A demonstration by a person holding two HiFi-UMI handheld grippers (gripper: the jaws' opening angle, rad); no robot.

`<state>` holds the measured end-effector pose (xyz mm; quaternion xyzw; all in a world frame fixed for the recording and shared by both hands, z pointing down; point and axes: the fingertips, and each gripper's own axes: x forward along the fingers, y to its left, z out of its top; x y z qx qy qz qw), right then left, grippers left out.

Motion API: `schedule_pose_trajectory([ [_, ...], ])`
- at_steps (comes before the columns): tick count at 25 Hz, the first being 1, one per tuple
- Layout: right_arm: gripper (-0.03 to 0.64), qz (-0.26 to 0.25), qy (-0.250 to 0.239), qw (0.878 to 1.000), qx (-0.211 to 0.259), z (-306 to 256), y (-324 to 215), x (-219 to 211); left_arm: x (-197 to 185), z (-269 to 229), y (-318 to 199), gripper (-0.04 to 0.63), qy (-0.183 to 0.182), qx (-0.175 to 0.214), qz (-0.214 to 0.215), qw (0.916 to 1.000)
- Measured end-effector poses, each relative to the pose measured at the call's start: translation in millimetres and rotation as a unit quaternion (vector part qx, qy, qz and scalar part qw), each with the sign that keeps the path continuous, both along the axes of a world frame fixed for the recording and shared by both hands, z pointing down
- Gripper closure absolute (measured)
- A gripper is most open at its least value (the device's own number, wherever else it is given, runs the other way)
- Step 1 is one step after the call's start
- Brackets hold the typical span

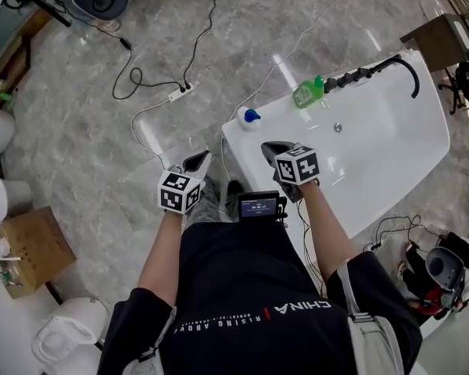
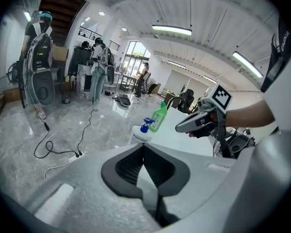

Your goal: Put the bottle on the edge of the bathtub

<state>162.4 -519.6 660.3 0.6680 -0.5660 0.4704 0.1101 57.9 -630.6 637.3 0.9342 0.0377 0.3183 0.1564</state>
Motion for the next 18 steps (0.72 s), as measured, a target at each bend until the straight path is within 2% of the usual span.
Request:
schedule_pose_trajectory([
  [3,0.606,-0.032,0.054,0.998,-0.011,-4,3,-7,-6,1,7,0.586,0.003,0.001,-0.003,1.0],
  [8,0.609,-0.059,0.087,0.994,-0.015,-11,5,-18,-8,-2,22,0.586,0.01,0.001,0.0,0.9999],
  [18,0.607,-0.061,0.105,0.993,0.002,-26,-1,-22,-4,-16,39,0.586,0.019,0.008,0.016,0.9997],
])
